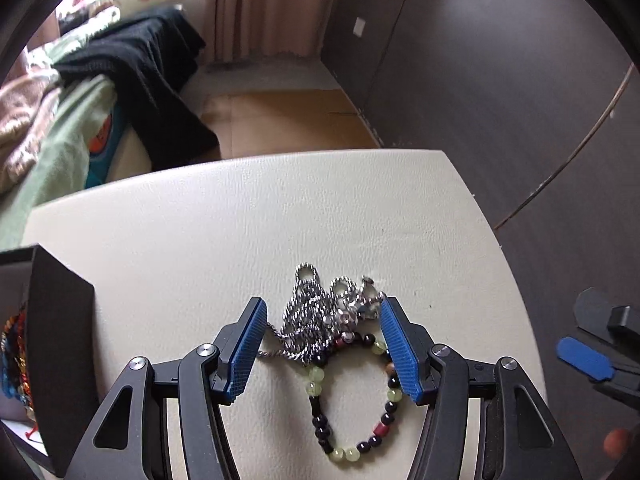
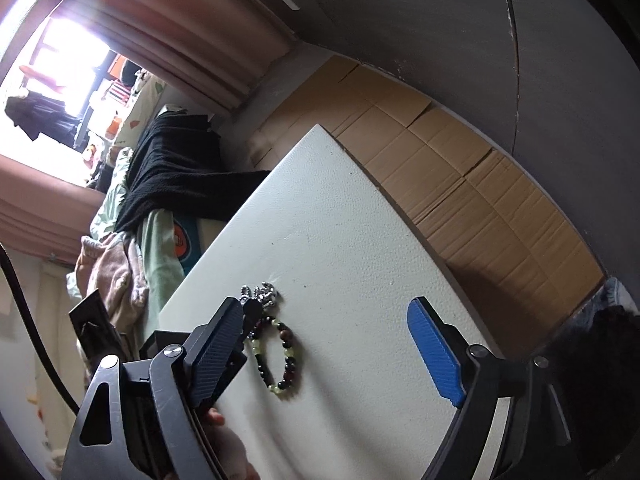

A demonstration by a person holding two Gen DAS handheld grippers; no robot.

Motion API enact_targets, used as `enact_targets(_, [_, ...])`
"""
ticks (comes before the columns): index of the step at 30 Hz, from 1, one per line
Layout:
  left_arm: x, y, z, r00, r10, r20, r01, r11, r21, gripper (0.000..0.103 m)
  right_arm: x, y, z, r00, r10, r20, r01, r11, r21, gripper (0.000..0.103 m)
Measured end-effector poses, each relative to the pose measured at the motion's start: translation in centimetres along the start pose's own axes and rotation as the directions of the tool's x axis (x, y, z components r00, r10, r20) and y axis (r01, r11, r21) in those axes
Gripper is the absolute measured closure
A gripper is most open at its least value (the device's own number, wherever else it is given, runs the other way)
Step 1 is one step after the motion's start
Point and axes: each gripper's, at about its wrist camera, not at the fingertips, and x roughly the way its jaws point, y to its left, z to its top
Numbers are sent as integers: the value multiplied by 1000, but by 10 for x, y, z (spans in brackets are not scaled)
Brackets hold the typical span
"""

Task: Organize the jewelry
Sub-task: 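Grasp the silver chain with left tool while right tool grasps dark bead bracelet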

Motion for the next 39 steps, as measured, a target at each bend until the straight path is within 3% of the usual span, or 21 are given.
enact_targets(2, [2,-3,-1,1000,13,7,-14,1000,20,43,0,-2,0,1000,2,-3,-2,1000,5,15])
enact_targets(3, [2,-5,-1,1000,21,11,-21,999,27,57,0,-3,0,1000,-1,-4,1,1000,7,15])
enact_targets(6, [1,-6,-3,1000,2,2,-2,998,55,77,0,-4,0,1000,-6,-7,6,1000,10,15])
enact_targets(13, [-8,11,-3,999,-42,-13,42,999,8,91,2,0,-3,1000,20,-20,-20,1000,2,15])
enact_targets(14, [-14,15,-2,999,-52,1,52,999,1,99,4,2,-4,999,26,-25,-26,1000,-5,15])
enact_targets(21, [-35,33,-2,995,-92,28,93,995,-37,99,21,16,-14,996,39,-83,-42,998,-42,15])
enact_targets(31, [-79,69,3,986,-119,118,132,985,-115,99,42,37,-26,995,-25,-100,11,990,-139,16])
enact_targets(34, [-98,82,2,981,-115,157,137,981,-137,99,46,49,-33,994,-68,-85,49,976,-214,29])
enact_targets(36, [-106,88,1,978,-117,173,144,978,-149,99,52,57,-37,991,-105,-87,79,961,-266,45])
enact_targets(39, [-117,95,-2,974,-116,195,148,976,-161,99,65,64,-45,978,-188,-89,147,929,-340,55])
